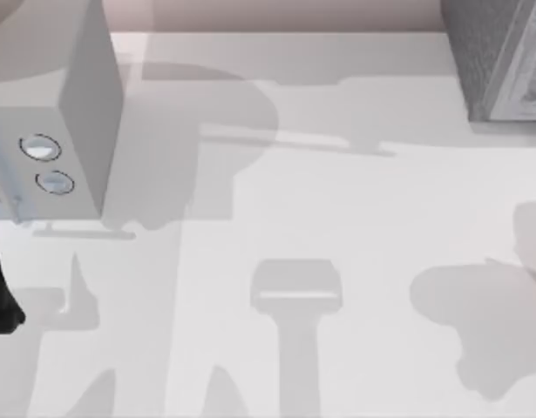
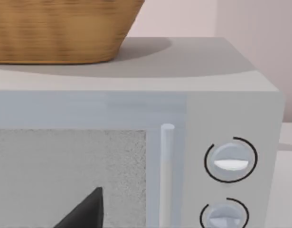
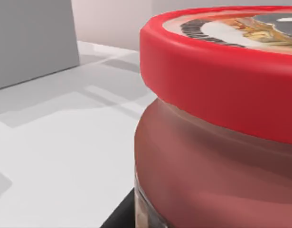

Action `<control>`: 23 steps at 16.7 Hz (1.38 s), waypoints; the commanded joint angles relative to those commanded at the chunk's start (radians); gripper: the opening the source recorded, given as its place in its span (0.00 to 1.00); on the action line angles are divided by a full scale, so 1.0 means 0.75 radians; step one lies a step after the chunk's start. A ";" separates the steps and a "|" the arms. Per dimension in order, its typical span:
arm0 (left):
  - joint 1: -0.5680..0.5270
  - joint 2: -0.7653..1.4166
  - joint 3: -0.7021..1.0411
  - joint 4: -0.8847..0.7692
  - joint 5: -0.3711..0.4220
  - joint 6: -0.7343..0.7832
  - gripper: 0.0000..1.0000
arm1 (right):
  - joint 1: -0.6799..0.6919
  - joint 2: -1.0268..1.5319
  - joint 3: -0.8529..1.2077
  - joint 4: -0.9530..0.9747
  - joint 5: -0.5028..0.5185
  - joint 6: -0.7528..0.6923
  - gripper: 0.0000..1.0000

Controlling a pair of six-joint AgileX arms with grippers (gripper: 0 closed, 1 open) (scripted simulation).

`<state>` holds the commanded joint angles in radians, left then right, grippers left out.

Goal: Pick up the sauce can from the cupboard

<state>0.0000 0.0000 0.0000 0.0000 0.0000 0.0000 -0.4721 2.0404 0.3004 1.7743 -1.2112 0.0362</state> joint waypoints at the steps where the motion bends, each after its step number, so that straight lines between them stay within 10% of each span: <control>1: 0.000 0.000 0.000 0.000 0.000 0.000 1.00 | -0.001 0.003 0.000 0.002 -0.002 0.000 0.00; 19: 0.000 0.000 0.000 0.000 0.000 0.000 1.00 | 0.294 0.236 0.161 0.051 0.296 -0.022 0.00; 23: 0.000 0.000 0.000 0.000 0.000 0.000 1.00 | 0.294 0.236 0.161 0.051 0.296 -0.022 0.30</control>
<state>0.0000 0.0000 0.0000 0.0000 0.0000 0.0000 -0.2515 2.2171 0.4215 1.8123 -0.9891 0.0200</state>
